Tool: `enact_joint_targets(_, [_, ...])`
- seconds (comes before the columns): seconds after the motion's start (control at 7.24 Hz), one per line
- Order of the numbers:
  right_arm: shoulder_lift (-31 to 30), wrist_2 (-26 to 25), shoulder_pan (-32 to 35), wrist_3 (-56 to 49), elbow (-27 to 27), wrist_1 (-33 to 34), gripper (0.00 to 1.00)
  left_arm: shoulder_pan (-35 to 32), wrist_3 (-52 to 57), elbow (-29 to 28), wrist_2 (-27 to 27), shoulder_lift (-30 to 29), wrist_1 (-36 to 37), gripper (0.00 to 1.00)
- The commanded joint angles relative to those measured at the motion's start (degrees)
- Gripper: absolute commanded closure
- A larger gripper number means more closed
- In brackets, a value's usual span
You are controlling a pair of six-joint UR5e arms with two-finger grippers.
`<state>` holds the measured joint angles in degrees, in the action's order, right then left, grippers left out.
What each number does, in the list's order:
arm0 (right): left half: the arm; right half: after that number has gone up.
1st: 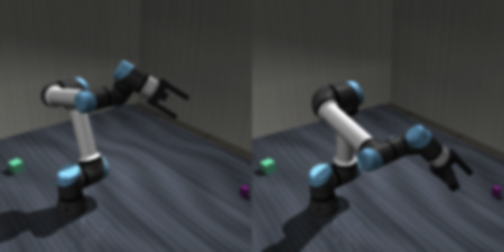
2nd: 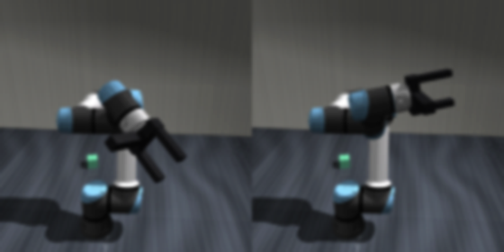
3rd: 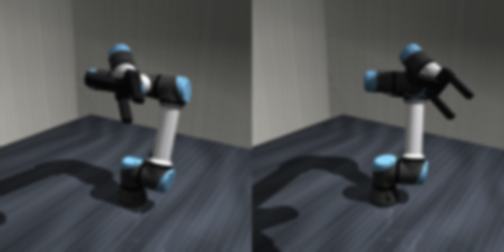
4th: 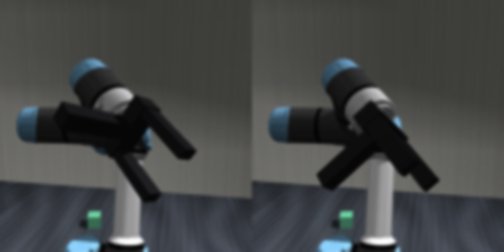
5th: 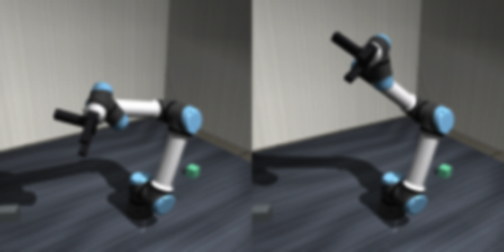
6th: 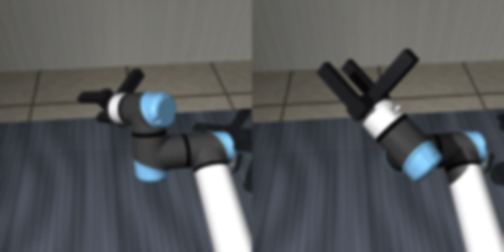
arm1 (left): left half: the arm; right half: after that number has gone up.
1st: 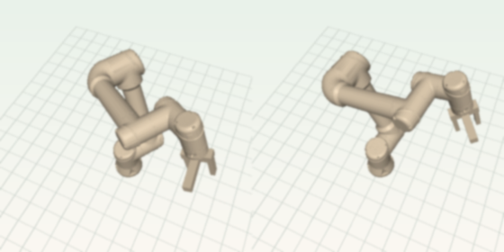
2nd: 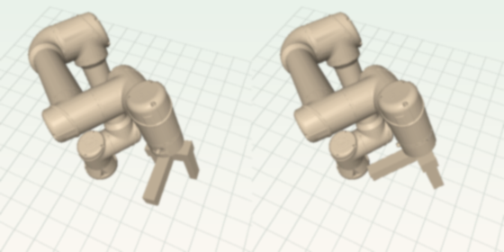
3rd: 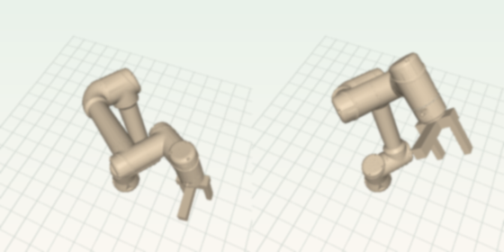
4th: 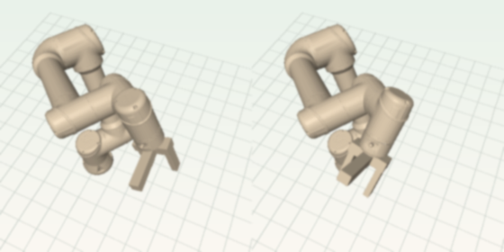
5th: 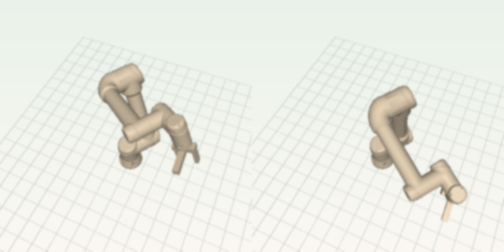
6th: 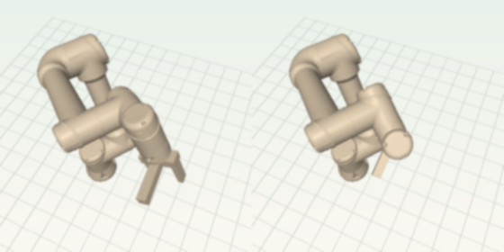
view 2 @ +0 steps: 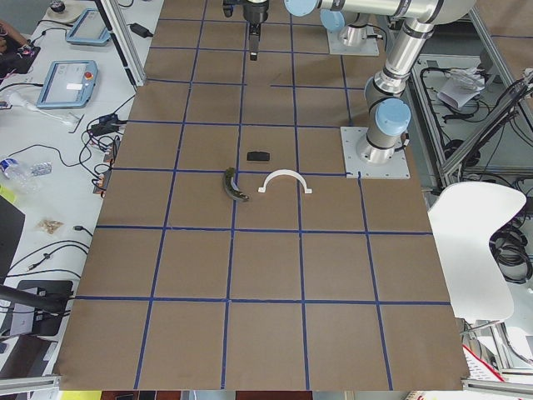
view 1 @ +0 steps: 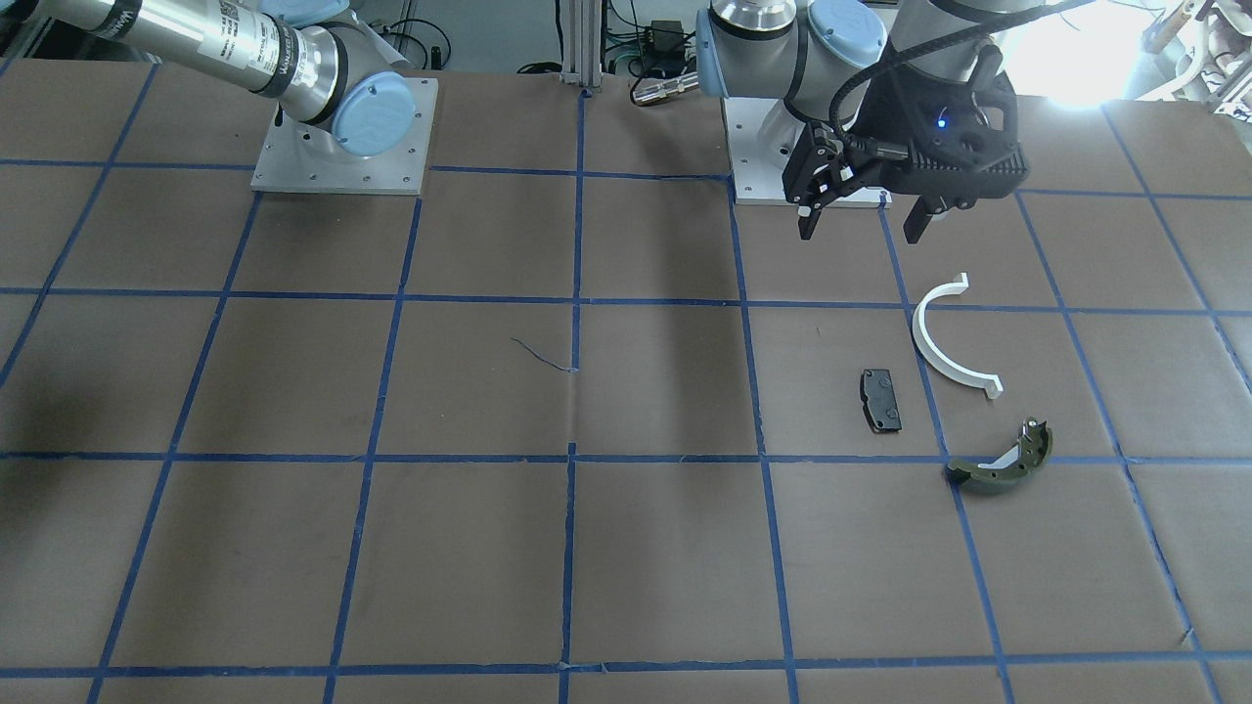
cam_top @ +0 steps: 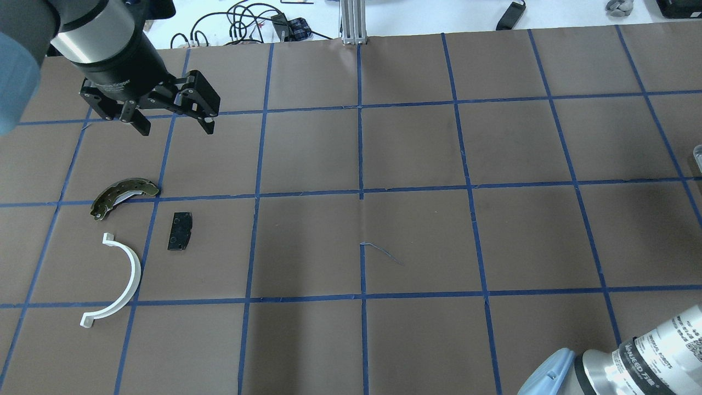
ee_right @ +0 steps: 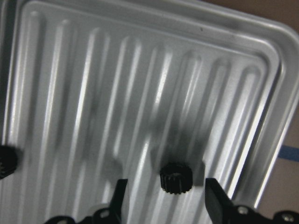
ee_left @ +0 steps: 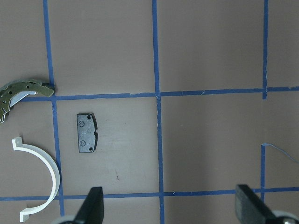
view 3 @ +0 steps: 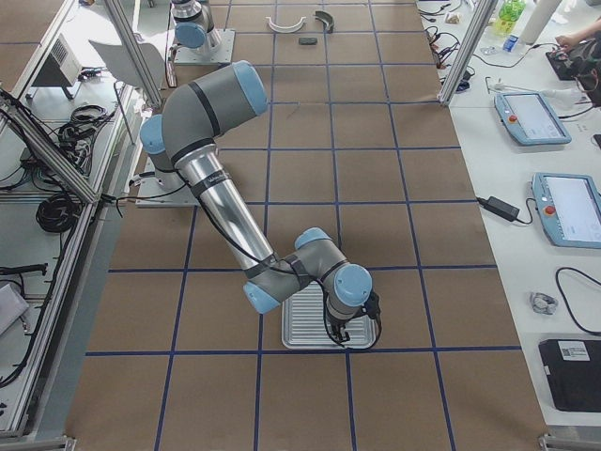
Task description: Place bearing gear from tray to pile
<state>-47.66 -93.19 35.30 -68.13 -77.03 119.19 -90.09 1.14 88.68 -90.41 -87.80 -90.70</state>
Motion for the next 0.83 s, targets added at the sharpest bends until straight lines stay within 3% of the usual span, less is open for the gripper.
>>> enact_joint_targets(0.0, [0.19,0.55,-0.05,0.54,-0.05,0.16,0.37,0.09,0.00,0.00,-0.03,0.00,0.00,0.00])
enact_joint_targets(0.69, [0.11,0.64,0.21,1.60,0.22,0.16,0.45,0.09,0.00,0.00,0.06,0.00,0.00,0.00])
